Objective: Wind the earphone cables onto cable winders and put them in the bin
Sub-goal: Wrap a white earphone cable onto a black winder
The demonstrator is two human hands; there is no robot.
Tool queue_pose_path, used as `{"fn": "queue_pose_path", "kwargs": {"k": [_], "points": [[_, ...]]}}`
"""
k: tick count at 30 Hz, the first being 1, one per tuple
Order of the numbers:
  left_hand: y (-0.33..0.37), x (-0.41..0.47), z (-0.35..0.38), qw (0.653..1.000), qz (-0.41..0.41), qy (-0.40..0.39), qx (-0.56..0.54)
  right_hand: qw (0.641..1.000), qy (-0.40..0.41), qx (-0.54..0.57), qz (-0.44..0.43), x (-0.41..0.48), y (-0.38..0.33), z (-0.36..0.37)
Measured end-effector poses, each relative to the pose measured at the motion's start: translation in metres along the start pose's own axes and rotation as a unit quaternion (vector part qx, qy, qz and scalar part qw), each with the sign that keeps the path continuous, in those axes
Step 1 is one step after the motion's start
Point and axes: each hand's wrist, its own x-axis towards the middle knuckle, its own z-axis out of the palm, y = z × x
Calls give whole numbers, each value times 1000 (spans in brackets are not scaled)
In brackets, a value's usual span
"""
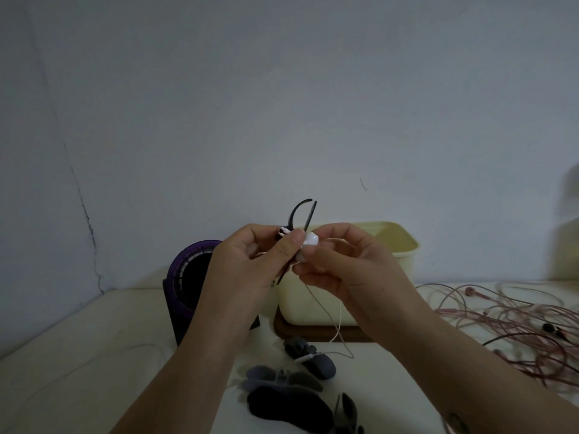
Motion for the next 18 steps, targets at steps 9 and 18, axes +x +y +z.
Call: {"fn": "queue_pose_path", "kwargs": {"k": [9, 18], "points": [[6, 0, -3, 998, 10, -61, 1, 996, -8, -85, -6, 14, -15, -26], [22, 0, -14, 993, 45, -106, -3, 981, -179, -64, 31, 8, -5, -19]]}}
